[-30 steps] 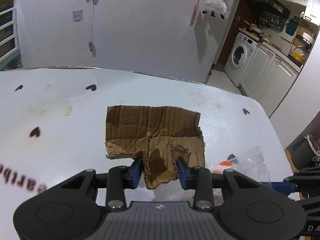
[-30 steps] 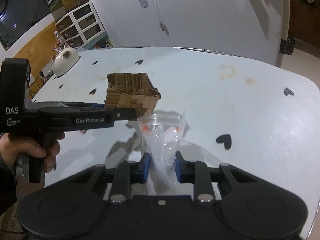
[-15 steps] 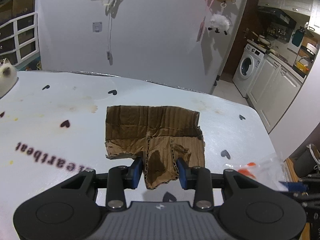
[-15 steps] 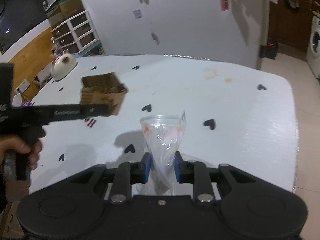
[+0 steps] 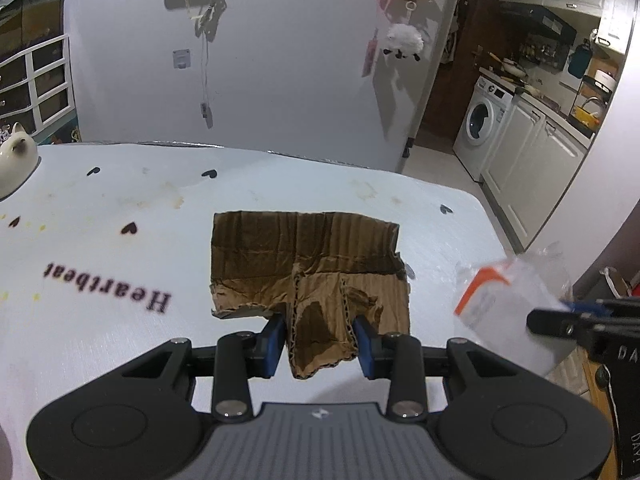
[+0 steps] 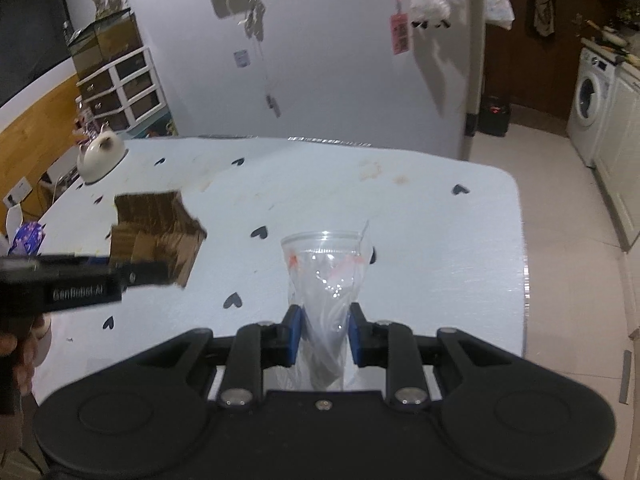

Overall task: Collect trash
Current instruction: 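Carry the cardboard and plastic bag with both tools down over the bin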

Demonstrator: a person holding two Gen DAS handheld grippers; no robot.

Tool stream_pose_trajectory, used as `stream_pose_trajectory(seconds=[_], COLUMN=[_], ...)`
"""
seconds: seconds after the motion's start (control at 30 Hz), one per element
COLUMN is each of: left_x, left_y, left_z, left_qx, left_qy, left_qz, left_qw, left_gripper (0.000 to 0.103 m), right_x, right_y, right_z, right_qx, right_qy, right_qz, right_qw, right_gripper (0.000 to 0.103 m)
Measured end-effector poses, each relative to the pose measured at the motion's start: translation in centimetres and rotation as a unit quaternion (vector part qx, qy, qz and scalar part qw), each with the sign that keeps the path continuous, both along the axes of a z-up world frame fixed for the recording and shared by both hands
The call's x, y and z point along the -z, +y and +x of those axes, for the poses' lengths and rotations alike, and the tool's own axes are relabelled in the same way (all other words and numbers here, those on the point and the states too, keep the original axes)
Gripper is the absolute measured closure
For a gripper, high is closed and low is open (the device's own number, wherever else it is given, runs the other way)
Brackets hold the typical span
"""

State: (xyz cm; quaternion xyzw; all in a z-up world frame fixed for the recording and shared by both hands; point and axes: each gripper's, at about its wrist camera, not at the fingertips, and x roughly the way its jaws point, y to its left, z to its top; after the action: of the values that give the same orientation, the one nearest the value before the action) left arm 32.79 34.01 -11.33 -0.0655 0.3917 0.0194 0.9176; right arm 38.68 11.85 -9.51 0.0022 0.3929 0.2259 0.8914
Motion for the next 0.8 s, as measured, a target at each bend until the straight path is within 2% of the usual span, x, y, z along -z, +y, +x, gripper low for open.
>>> stream_pose_trajectory(seconds=[0.33,0.5,0.8], left_x=[-0.5,-0.9,-0.9], left_y=[-4.8,-9.3,-19.0], left_z=[-2.2,-3.0,-3.6], left_qx=[-0.008,-0.01,0.0], left_qy=[0.001,-0.001,0.0], left_qz=[0.009,0.014,0.021], left_qw=[0.9999,0.9999,0.9998], left_gripper=[0.064,0.064,0.064], right_x=[-1.1,-1.2,-1.2], right_y=[-5.1,-9.1,-19.0], right_z=[-2.3,-3.2,-4.3], right_qx=[0.027,0.028,0.038], right_qy=[-0.019,-0.02,-0.022], right_qz=[0.008,0.014,0.02], right_qw=[0.999,0.999,0.999], right_gripper=[0.078,0.078,0.078])
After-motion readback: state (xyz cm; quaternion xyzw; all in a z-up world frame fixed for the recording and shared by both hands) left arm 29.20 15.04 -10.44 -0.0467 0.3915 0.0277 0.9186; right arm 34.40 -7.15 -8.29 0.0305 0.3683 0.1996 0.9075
